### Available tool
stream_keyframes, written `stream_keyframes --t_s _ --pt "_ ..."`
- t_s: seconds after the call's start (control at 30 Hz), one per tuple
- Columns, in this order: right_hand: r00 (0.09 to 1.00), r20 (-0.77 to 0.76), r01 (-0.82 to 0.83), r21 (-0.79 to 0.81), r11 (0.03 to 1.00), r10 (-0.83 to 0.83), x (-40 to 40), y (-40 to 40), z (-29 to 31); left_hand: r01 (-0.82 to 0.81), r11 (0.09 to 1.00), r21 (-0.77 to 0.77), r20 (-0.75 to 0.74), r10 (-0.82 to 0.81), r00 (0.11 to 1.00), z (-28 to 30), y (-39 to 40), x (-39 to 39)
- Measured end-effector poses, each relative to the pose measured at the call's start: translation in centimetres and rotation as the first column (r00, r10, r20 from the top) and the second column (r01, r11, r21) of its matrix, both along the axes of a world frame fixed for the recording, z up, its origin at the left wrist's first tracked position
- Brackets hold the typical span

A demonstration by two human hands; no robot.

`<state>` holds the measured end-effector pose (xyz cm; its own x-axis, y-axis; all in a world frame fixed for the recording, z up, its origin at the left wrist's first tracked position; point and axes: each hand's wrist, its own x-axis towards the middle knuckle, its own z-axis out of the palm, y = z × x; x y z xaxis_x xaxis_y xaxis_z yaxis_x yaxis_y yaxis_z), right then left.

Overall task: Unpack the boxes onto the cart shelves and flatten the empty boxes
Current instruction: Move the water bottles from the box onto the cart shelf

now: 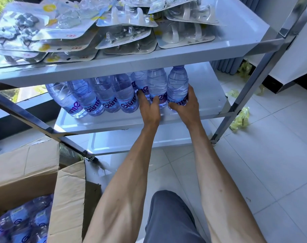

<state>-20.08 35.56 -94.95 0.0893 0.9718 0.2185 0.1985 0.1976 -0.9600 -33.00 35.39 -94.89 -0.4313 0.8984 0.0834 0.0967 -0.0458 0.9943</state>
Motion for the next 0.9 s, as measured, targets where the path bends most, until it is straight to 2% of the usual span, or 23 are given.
stream_keyframes --t_s 0.1,0.27,0.4,0.6,0.73,0.9 --pt "0.999 0.020 -0.031 -0.005 1.000 0.031 -0.2 0.1 0.1 0.012 1.000 -0.020 -0.001 -0.012 1.000 0.0 0.3 -0.6" --pt "0.999 0.011 -0.045 -0.033 0.998 0.045 -0.3 0.2 -0.1 -0.014 0.999 0.043 -0.248 0.024 0.968 -0.7 0.0 -1.1" --pt "0.998 0.008 -0.068 -0.044 0.997 0.068 -0.6 0.3 0.0 -0.079 0.992 0.095 -0.314 0.105 0.944 -0.7 -0.5 -0.8" --pt "0.994 -0.046 -0.105 -0.047 0.993 0.103 -3.2 -0.2 -0.1 -0.333 0.936 0.112 -0.279 0.351 0.894 -0.4 -2.5 -1.2" --pt "0.993 -0.083 -0.086 -0.043 0.995 0.082 -4.1 -0.6 0.0 -0.398 0.916 0.059 -0.401 0.387 0.830 -0.1 -2.8 -2.3" --pt "0.993 -0.085 -0.089 -0.039 0.995 0.085 -4.5 -0.8 0.5 -0.395 0.919 -0.020 -0.376 0.359 0.854 -1.2 -3.3 -2.9"
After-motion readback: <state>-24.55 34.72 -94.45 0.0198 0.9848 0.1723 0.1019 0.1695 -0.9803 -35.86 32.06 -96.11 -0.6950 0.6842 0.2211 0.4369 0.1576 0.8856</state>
